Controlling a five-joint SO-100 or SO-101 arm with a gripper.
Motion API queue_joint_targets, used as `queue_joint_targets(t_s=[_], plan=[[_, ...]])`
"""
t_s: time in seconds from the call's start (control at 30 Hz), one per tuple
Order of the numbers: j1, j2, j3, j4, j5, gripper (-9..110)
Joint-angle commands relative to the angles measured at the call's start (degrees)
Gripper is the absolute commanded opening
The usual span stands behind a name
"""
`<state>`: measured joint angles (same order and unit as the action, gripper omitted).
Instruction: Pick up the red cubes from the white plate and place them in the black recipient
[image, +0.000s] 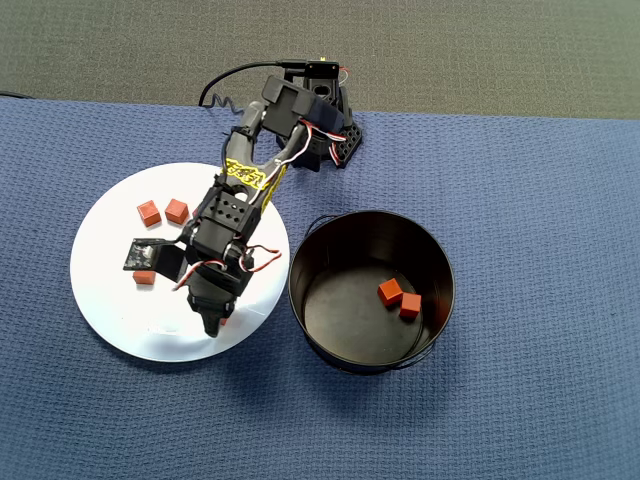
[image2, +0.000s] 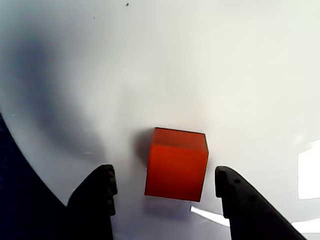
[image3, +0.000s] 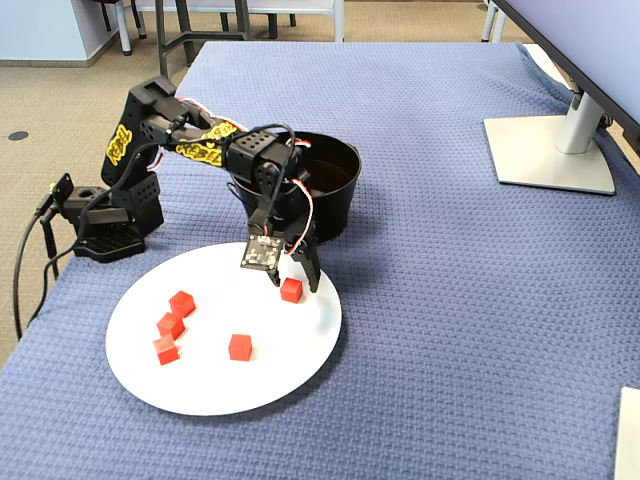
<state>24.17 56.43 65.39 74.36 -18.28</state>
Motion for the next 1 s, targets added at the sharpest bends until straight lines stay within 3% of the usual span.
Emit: queue_joint_targets(t_s=[0.0, 0.73, 0.97], plan=[[-0.6, 1.0, -2.8, 0.4, 0.7, 10], [3.3, 3.5, -4.9, 2.3, 1.5, 0], [1.1, 17.4, -11.4, 15.0, 3.3, 0]])
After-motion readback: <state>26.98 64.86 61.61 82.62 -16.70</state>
